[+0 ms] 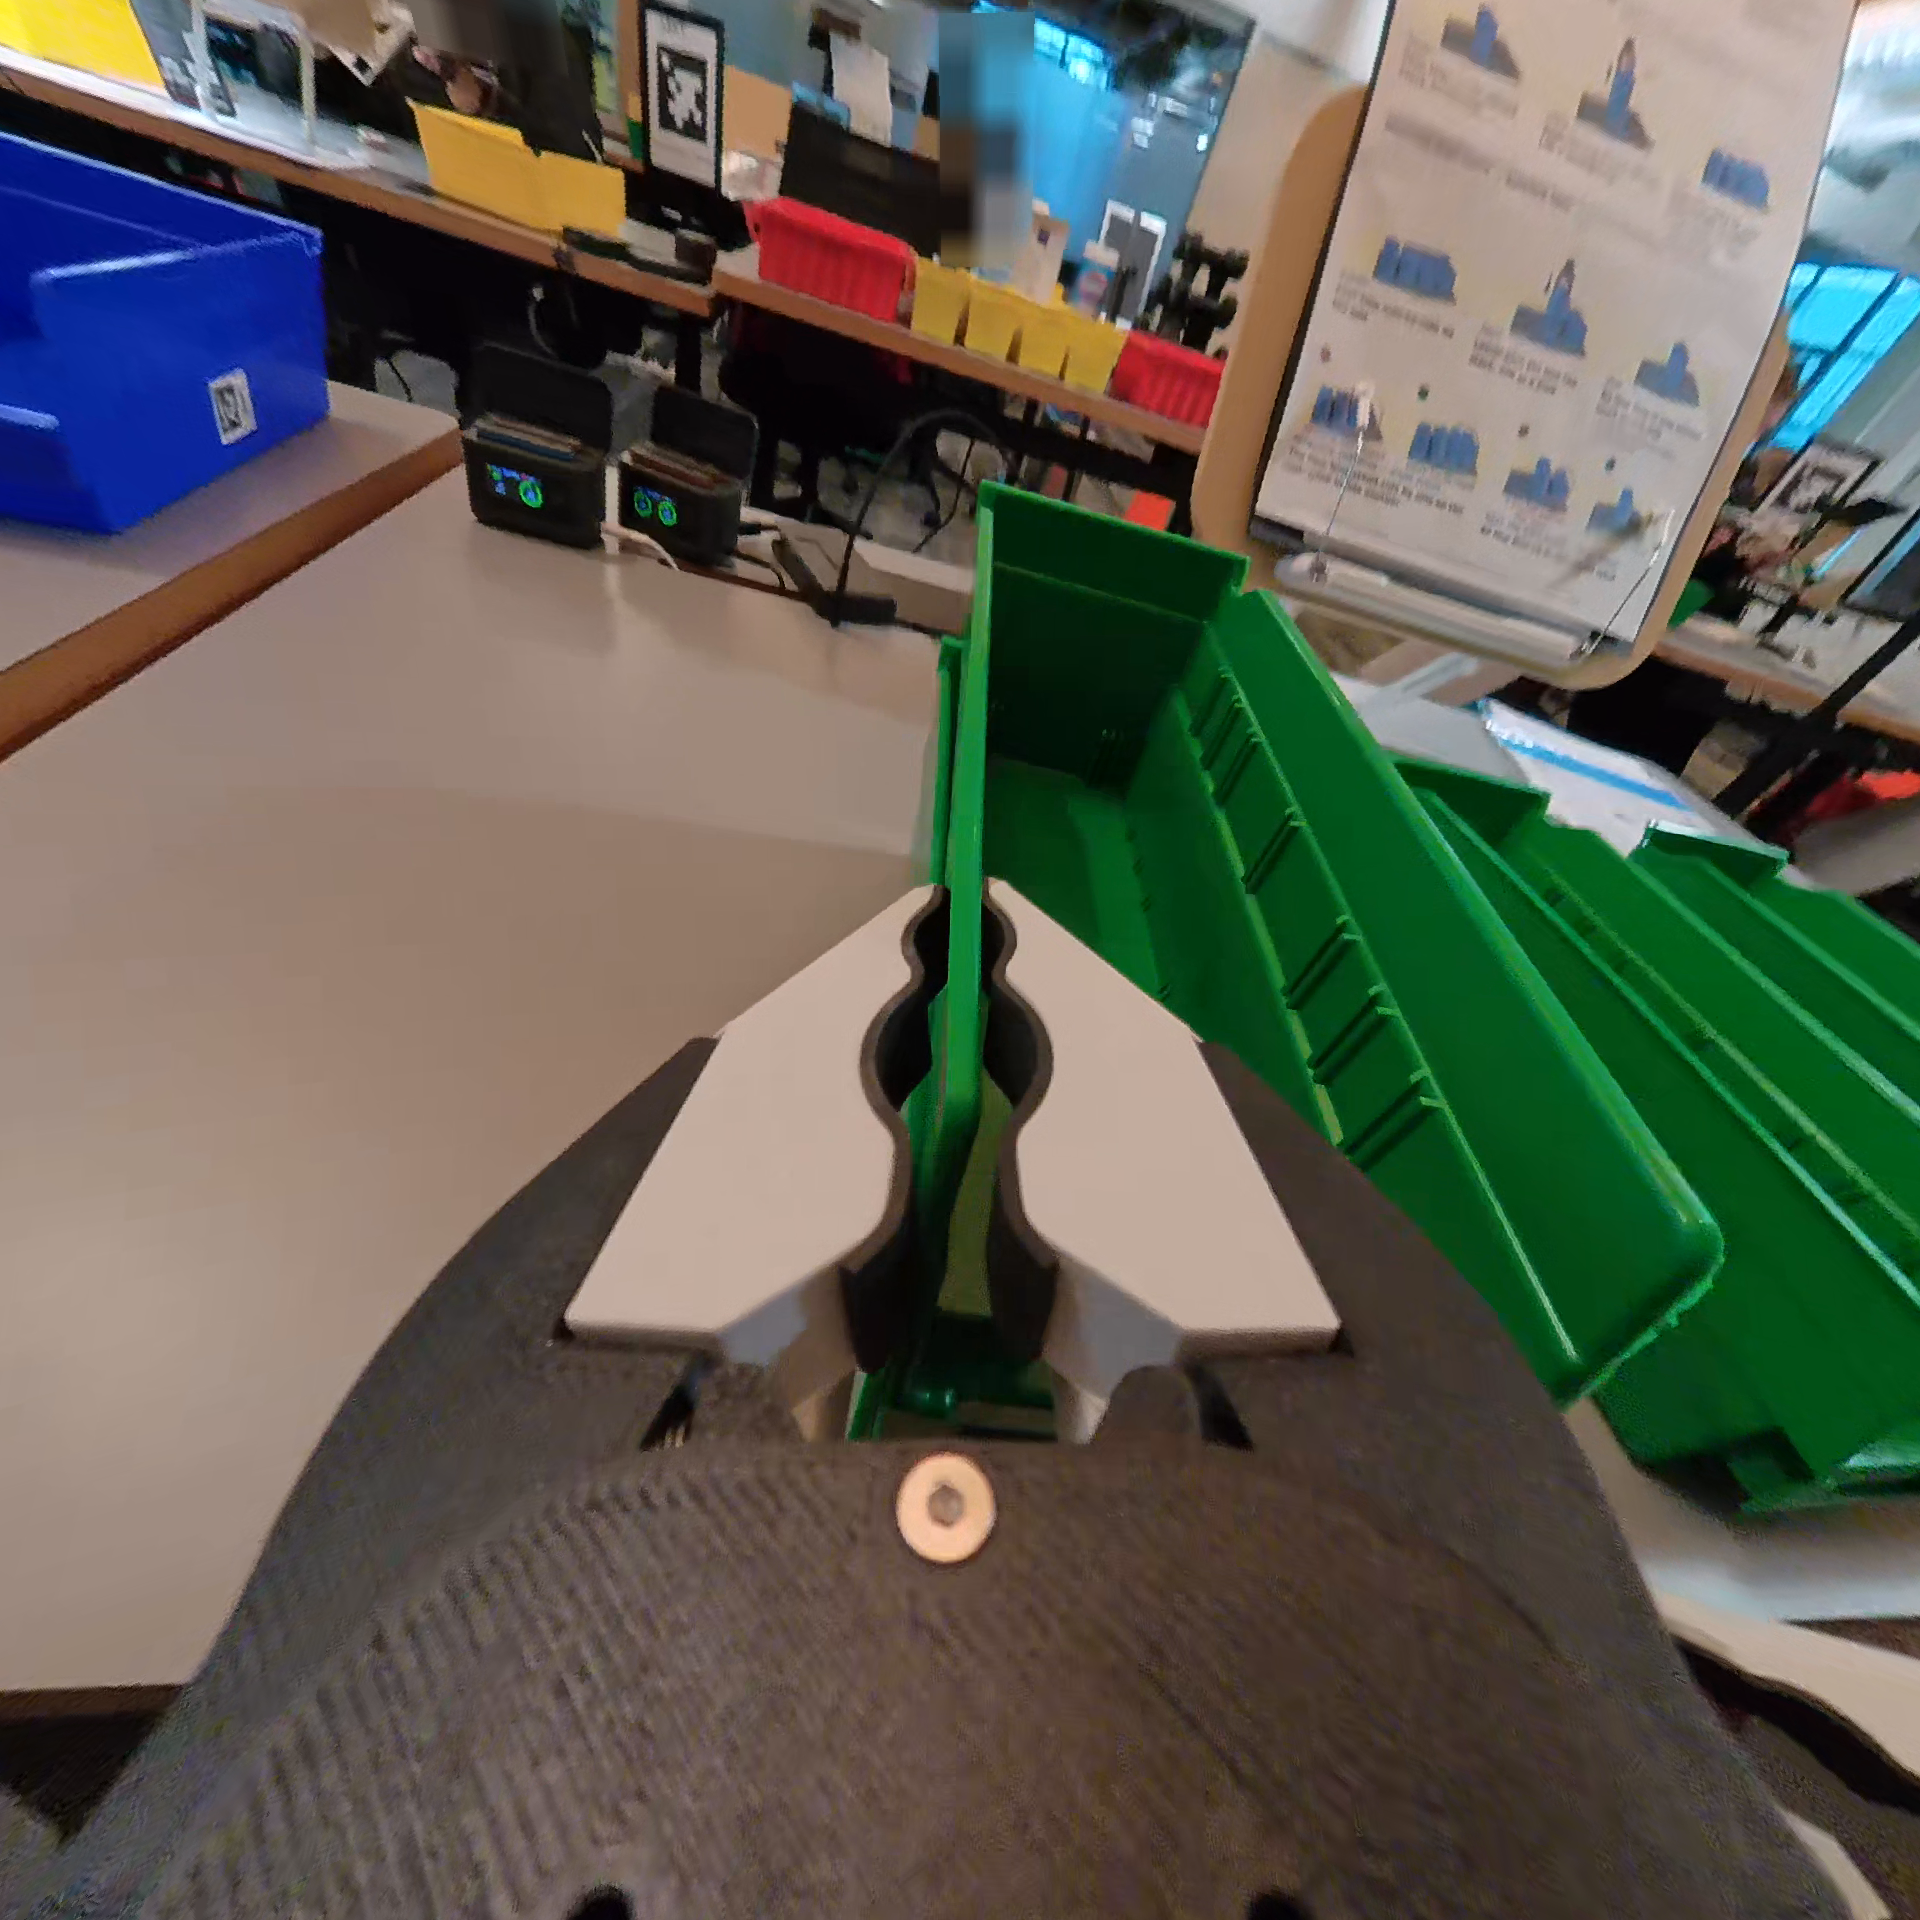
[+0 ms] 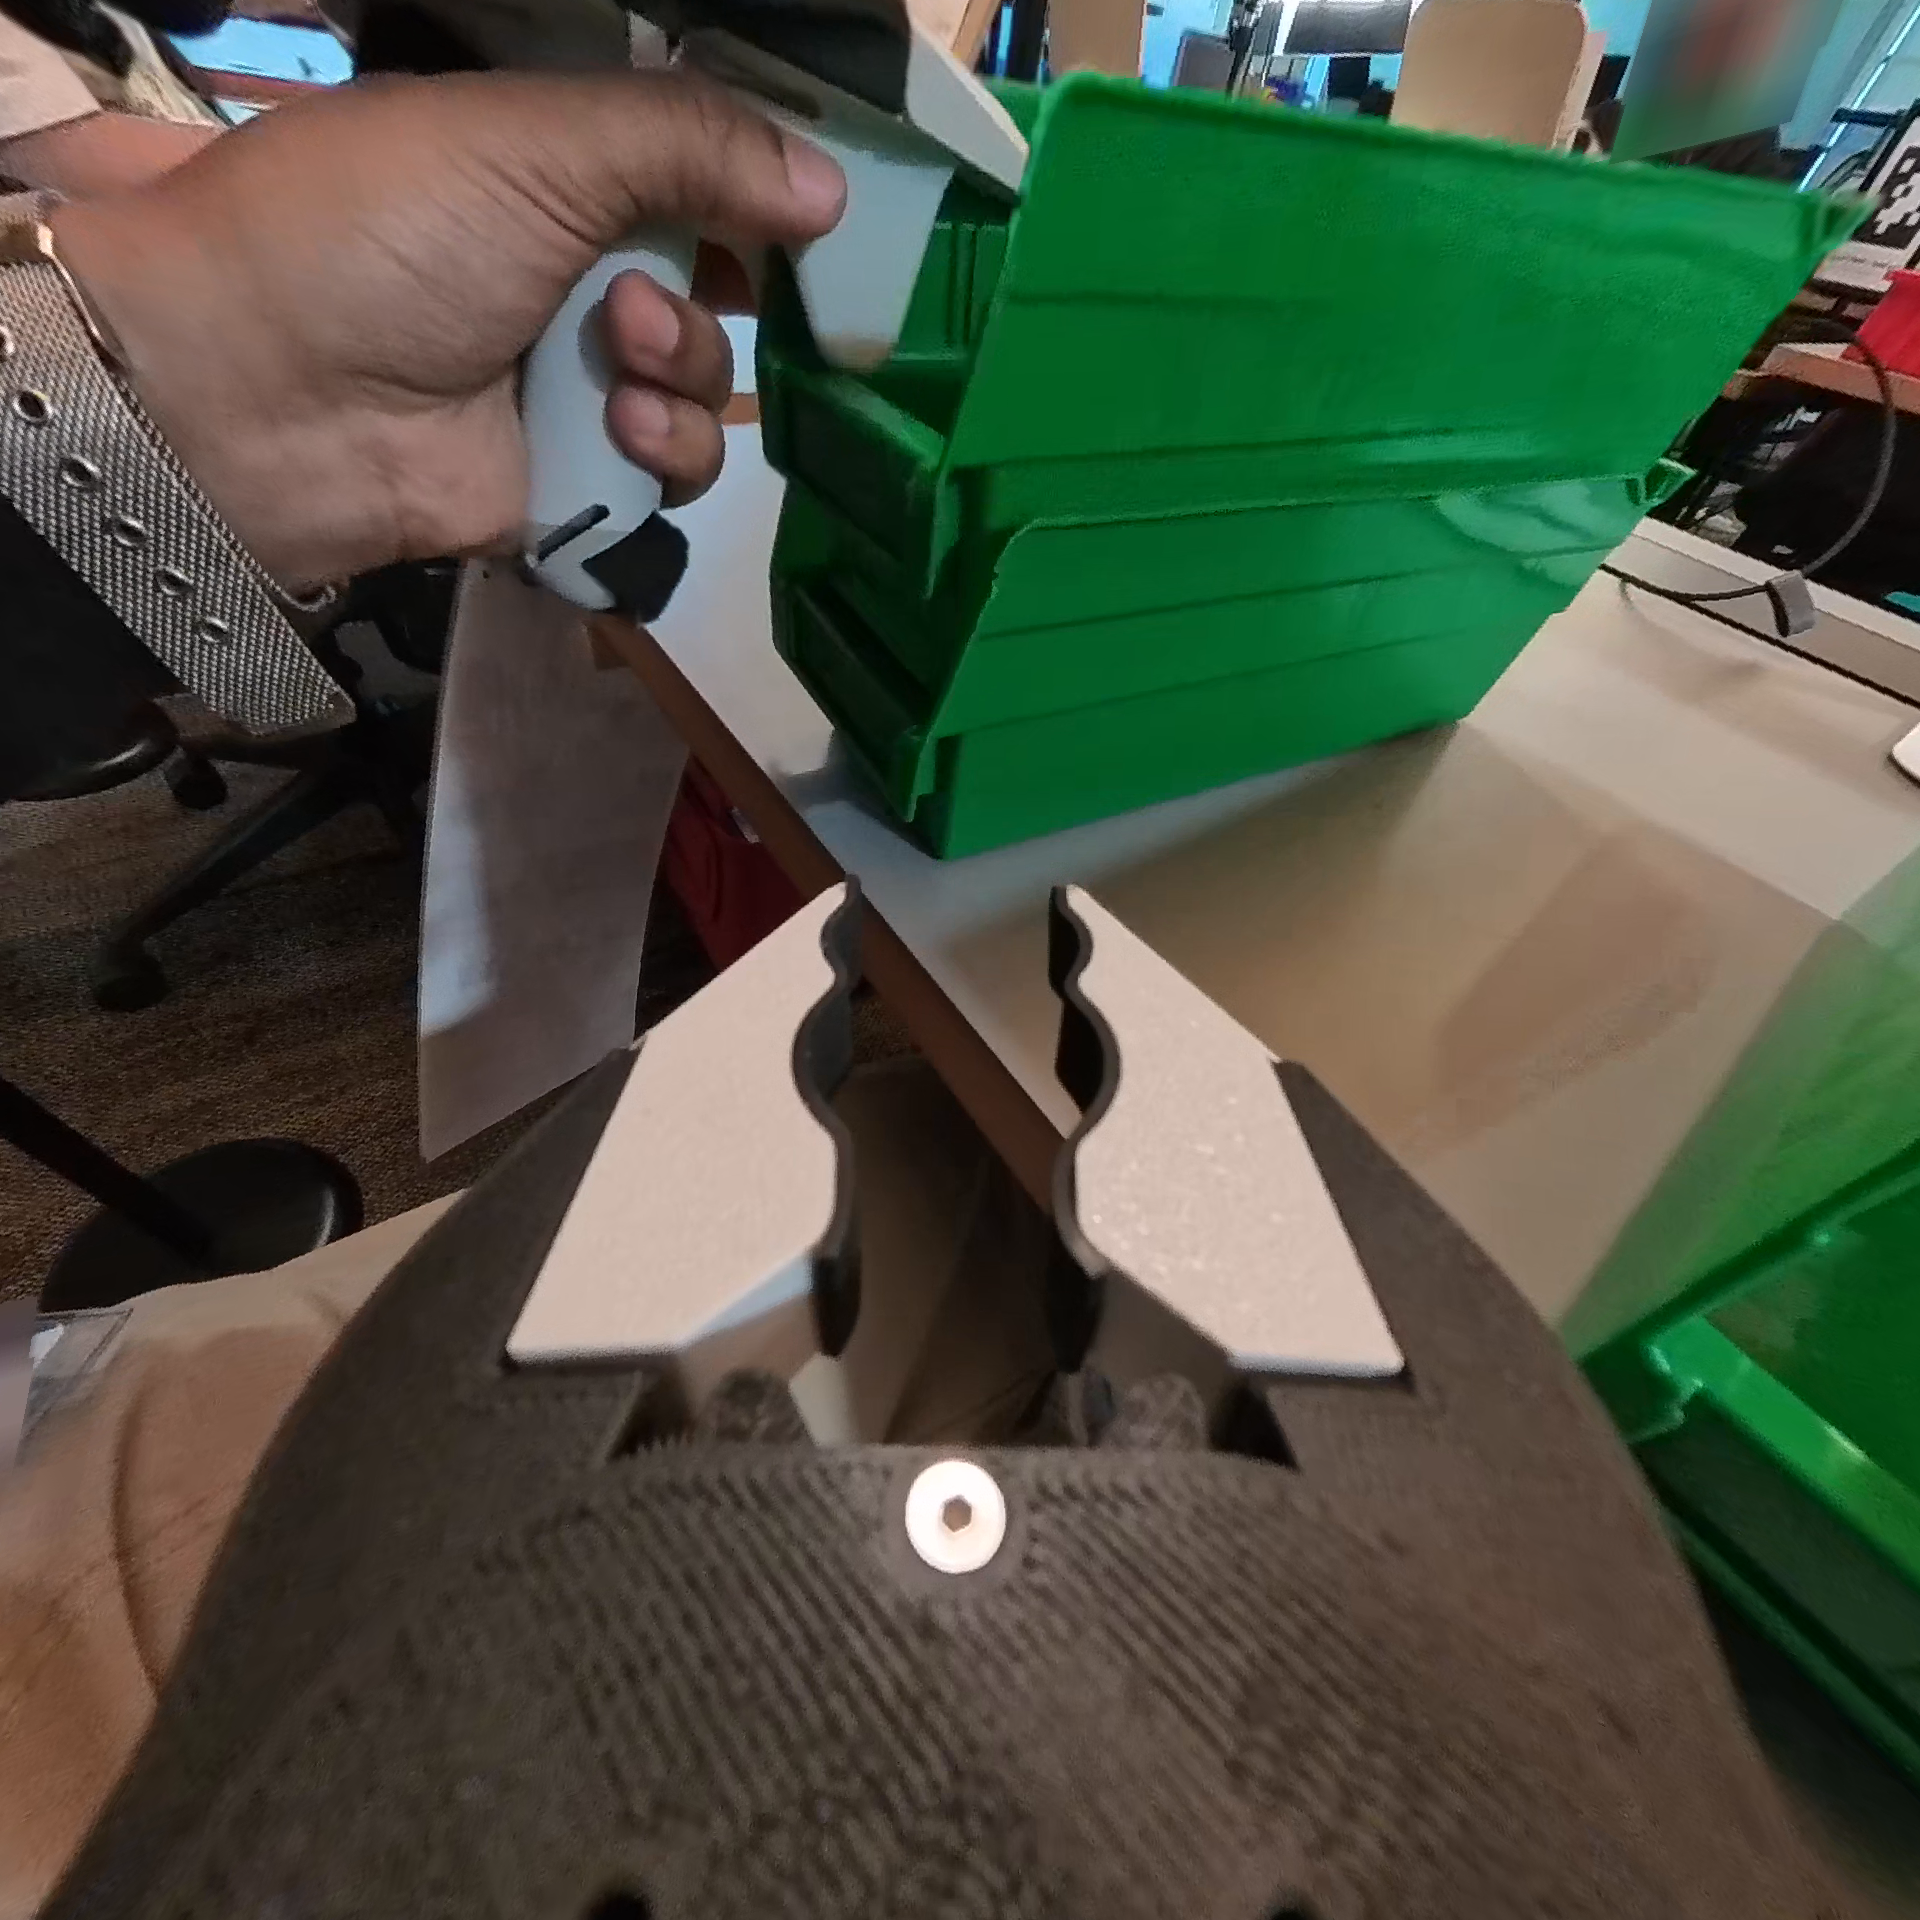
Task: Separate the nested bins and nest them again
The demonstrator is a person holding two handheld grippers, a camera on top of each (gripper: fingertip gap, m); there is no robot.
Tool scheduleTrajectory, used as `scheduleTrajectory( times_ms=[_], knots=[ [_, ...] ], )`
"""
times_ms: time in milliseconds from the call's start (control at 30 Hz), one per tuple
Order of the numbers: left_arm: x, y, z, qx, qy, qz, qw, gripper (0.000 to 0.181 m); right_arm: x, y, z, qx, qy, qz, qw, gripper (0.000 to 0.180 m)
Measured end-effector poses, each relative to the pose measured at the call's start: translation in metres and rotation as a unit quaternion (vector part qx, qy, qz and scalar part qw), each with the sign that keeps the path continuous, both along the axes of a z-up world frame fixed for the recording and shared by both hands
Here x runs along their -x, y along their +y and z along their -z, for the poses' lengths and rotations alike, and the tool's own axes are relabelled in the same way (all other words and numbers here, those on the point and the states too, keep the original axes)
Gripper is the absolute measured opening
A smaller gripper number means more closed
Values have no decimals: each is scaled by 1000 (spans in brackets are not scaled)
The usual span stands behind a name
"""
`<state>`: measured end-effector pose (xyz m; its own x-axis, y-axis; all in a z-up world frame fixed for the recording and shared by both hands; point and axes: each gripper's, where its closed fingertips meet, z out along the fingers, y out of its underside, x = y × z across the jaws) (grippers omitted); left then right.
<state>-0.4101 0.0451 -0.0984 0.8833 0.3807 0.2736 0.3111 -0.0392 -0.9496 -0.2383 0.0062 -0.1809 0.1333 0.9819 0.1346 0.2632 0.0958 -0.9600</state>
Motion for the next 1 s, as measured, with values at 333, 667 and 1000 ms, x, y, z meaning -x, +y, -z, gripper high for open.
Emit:
scheduleTrajectory(
  times_ms=[333, 667, 1000],
  knots=[
    [-7, 0, -6, -42, 36, -22, 998, 1, 0, -1, 1, 2, -1, -1, 1000, 35],
    [-6, 1, 1, -38, 36, -26, 998, 2, -1, -3, 0, -2, -1, -2, 1000, 34],
    [-13, -3, -12, -75, 30, -4, 997, 16, -2, -1, -3, 1, 4, 2, 1000, 34]
  ],
)
